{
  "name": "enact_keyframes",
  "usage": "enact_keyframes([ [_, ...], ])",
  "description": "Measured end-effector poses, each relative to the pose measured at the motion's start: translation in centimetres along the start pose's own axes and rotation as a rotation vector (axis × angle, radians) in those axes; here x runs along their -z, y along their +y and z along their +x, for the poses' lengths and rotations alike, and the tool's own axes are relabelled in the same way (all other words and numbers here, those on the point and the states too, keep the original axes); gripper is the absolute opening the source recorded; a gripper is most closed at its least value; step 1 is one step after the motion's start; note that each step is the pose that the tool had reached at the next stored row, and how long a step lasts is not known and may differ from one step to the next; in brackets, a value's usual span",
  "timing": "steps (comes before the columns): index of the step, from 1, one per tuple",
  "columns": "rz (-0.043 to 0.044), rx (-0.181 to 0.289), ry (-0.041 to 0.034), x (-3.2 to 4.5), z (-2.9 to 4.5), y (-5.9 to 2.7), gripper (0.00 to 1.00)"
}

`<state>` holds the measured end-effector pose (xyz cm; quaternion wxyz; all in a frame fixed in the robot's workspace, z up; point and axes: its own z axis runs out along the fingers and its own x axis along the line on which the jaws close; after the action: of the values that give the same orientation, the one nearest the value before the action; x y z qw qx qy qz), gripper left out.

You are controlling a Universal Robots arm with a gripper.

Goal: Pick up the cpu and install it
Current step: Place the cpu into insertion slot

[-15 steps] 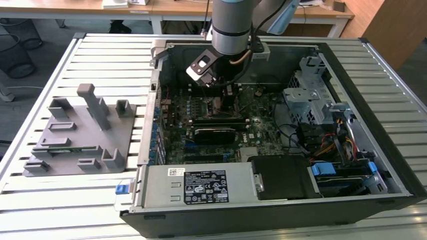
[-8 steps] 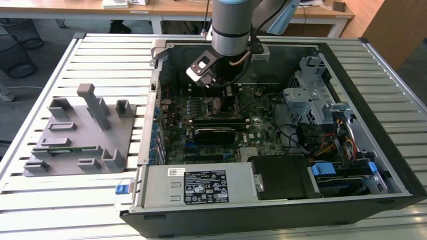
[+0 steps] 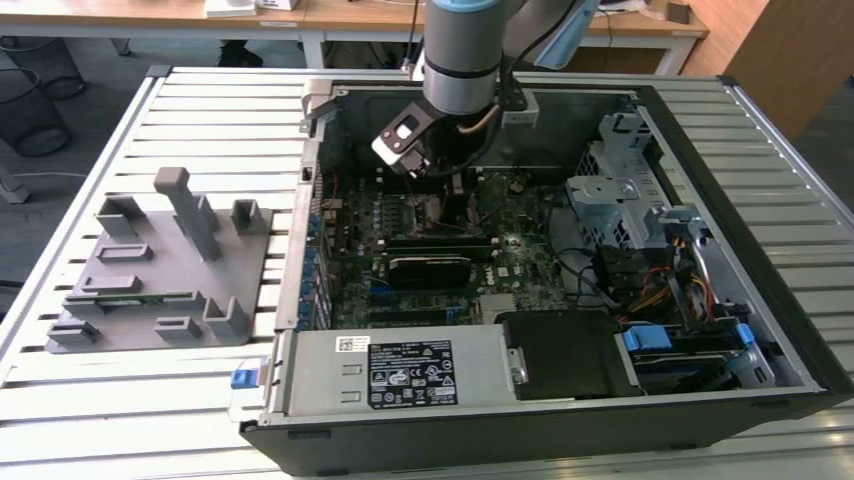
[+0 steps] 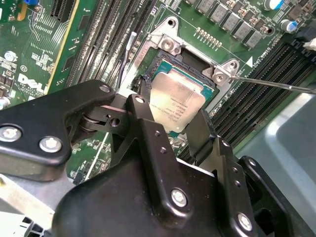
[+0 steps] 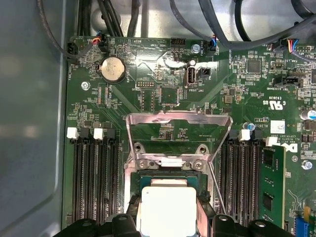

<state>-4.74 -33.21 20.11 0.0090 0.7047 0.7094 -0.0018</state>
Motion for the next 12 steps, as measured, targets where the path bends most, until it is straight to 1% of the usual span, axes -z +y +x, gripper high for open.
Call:
enact_keyframes([
  [12, -0.0002, 0.0, 0.0003, -0.43, -0.11, 0.0, 0.53],
])
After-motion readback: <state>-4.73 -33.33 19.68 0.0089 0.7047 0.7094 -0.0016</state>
